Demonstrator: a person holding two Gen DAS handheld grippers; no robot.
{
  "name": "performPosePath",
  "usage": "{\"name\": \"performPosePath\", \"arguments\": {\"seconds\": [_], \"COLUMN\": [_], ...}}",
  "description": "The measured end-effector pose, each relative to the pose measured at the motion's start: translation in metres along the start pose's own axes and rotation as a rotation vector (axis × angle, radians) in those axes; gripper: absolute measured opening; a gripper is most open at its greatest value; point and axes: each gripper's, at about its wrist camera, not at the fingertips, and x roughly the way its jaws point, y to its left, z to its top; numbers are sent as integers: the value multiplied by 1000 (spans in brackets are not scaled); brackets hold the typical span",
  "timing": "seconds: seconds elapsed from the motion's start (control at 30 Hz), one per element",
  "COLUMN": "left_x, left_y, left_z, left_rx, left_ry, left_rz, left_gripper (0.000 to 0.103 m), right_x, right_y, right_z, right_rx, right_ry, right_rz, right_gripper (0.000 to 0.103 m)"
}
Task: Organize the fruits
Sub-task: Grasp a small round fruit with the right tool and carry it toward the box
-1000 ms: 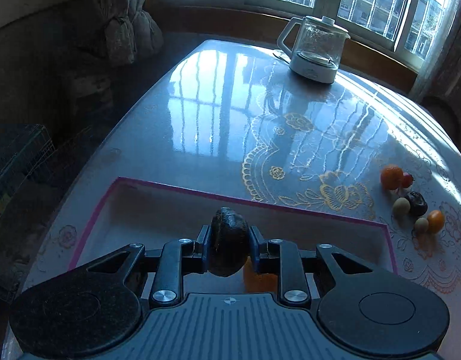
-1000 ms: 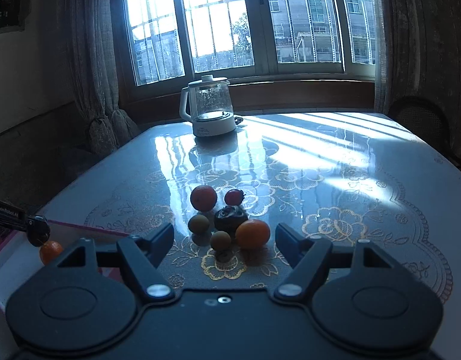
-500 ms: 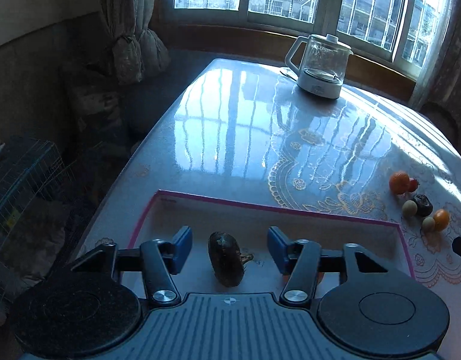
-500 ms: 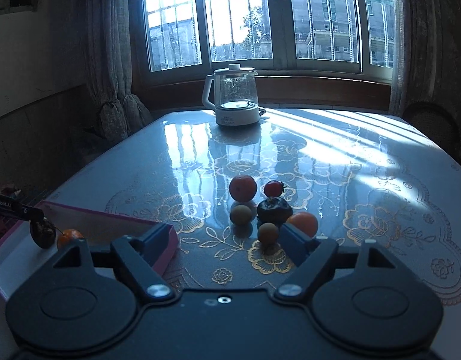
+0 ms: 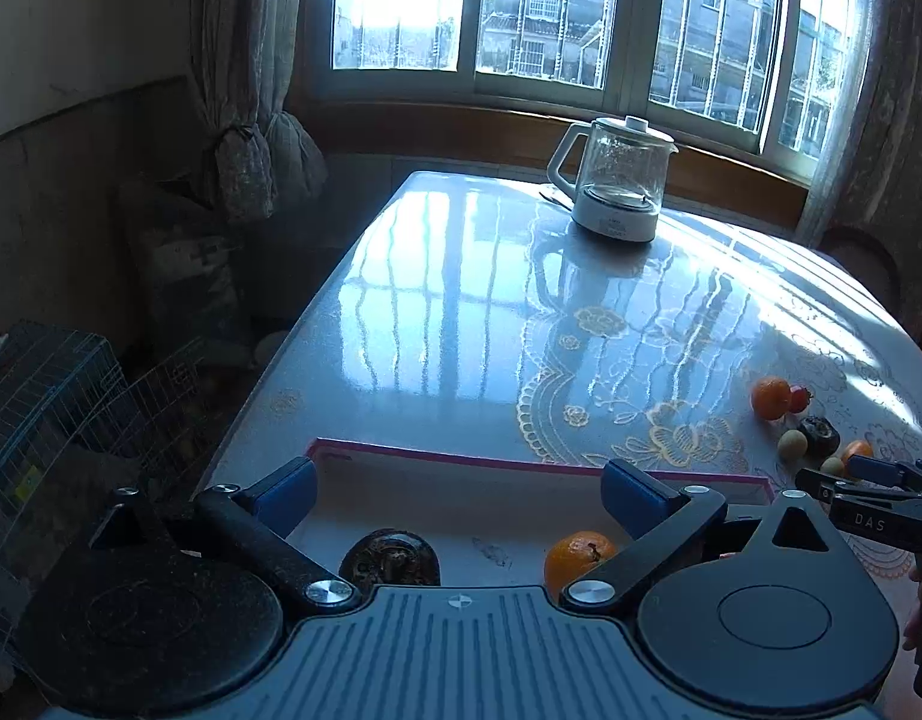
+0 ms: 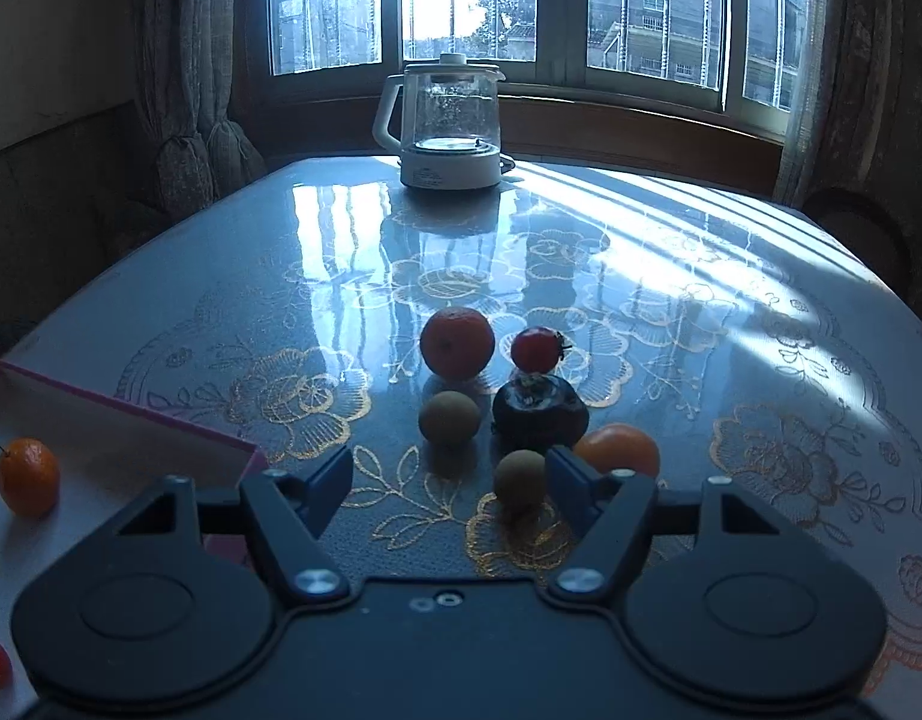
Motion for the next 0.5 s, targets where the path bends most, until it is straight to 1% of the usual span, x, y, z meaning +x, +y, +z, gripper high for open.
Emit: {"name": "performPosePath", "arguments": {"seconds": [0.1,0.17,0.27,0.33,0.43,0.5], "left_x": [2,4,8,11,13,15], "left_y": [1,2,4,4,4,4], "left_z": [1,1,0,0,1,1], "left_rx": [-7,-16,-26,-30,-35,-38], "left_ry": [4,10,19,23,27,28], "left_rz": [0,0,1,2,0,1], "left_gripper": [100,100,100,100,100,100], "right_x": [8,13,18,20,22,22], "right_y": [0,-2,-4,-4,-7,-8], "right_z": [-1,-1,-2,-2,-1,0], "right_rx": [-16,-19,-1,-6,12,10], "right_ry": [13,25,37,41,47,45], "right_rz": [-24,-46,-40,-44,-47,-62], "right_gripper": [67,63,62,53,43,31]}}
